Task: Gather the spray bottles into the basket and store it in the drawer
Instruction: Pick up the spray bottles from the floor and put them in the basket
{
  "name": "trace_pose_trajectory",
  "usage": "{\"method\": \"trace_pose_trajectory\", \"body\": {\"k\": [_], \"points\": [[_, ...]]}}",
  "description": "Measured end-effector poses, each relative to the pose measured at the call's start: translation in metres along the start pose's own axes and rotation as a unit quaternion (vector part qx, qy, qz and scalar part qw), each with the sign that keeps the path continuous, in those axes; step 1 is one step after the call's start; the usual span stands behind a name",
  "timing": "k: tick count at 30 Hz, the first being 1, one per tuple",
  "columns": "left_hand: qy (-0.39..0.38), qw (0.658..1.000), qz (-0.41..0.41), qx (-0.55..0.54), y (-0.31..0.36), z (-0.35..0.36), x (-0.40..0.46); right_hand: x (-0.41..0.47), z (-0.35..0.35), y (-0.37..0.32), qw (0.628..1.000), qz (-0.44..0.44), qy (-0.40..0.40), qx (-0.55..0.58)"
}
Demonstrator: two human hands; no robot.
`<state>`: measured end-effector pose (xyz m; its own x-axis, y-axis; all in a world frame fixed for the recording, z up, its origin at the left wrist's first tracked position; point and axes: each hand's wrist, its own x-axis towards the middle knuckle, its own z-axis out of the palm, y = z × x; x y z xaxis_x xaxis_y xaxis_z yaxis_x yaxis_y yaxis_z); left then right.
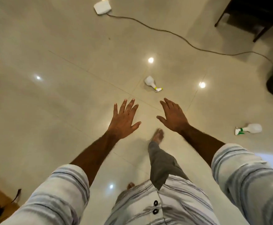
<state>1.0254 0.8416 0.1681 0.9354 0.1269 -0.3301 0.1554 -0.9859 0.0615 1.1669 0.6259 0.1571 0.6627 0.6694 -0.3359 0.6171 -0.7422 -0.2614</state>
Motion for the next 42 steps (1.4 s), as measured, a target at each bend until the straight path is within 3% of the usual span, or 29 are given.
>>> {"method": "trace_pose_trajectory", "body": {"k": [11,19,21,28,30,33,38,42], "points": [[-0.075,0.995,0.063,-0.014,-0.025,0.02,0.296,0.234,0.03,0.125,0.99,0.105,-0.049,0.079],[-0.188,0.978,0.087,0.036,-0.063,0.177,0.525,0.404,0.175,0.202,0.939,0.197,-0.095,0.265],[-0.199,0.972,0.106,0.058,-0.07,0.224,0.582,0.447,0.222,0.216,0.899,0.246,-0.087,0.35],[-0.202,0.952,0.159,0.168,-0.097,0.35,0.722,0.558,0.354,0.238,0.699,0.419,-0.086,0.573],[-0.195,0.939,0.185,0.215,-0.107,0.379,0.744,0.577,0.383,0.24,0.642,0.441,-0.084,0.621],[-0.161,0.932,0.213,0.246,-0.117,0.407,0.764,0.595,0.413,0.24,0.594,0.443,-0.089,0.665],[-0.13,0.942,0.237,0.2,-0.112,0.411,0.777,0.598,0.425,0.239,0.497,0.436,-0.08,0.746],[-0.129,0.984,0.111,0.046,-0.105,0.375,0.736,0.583,0.383,0.235,0.463,0.428,-0.045,0.775]]}}
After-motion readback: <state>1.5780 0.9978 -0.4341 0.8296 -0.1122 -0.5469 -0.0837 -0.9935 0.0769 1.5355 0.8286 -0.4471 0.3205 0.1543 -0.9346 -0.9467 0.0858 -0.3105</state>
